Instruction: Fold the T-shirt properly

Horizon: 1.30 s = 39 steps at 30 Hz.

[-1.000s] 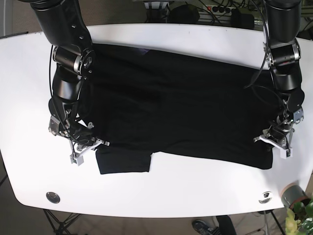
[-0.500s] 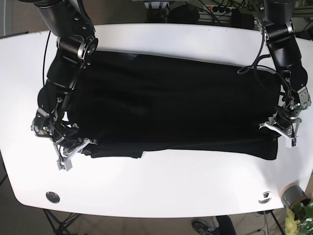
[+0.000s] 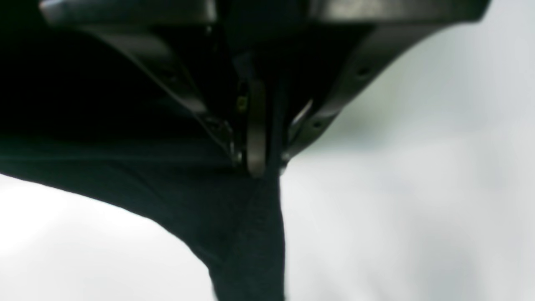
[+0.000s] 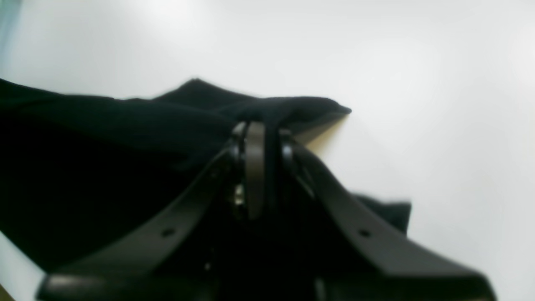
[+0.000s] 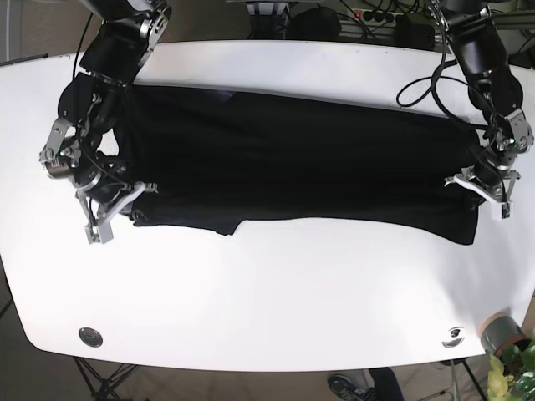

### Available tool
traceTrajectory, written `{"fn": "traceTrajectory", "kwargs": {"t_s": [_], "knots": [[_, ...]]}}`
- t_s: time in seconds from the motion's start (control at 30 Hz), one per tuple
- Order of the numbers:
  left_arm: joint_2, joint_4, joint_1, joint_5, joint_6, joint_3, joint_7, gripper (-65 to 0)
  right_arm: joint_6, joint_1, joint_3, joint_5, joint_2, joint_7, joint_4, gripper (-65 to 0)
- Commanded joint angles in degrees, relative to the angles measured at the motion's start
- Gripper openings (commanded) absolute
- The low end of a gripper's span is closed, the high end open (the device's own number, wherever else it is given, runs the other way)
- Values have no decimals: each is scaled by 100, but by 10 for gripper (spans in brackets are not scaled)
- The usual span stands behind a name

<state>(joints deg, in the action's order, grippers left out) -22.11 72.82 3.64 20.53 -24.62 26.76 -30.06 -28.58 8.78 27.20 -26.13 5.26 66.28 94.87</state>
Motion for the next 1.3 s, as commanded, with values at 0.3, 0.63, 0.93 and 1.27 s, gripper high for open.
{"fn": "traceTrajectory", "kwargs": {"t_s": [0.3, 0.63, 0.93, 1.27], "knots": [[-150, 811, -535, 43, 40, 431, -638, -650, -39, -1093, 212, -64, -284, -101, 1366, -628], [-150, 1233, -975, 43, 40, 897, -1578, -650, -74, -1779, 221, -64, -363, -101, 1533, -628], [-150, 1285, -1335, 43, -830, 994, -1710, -585, -56, -1972, 221, -64, -363, -127, 1410, -615], [-150, 1602, -1458, 52, -883, 1161, -2141, -283, -83, -2157, 221, -64, -363, -127, 1515, -144]]}}
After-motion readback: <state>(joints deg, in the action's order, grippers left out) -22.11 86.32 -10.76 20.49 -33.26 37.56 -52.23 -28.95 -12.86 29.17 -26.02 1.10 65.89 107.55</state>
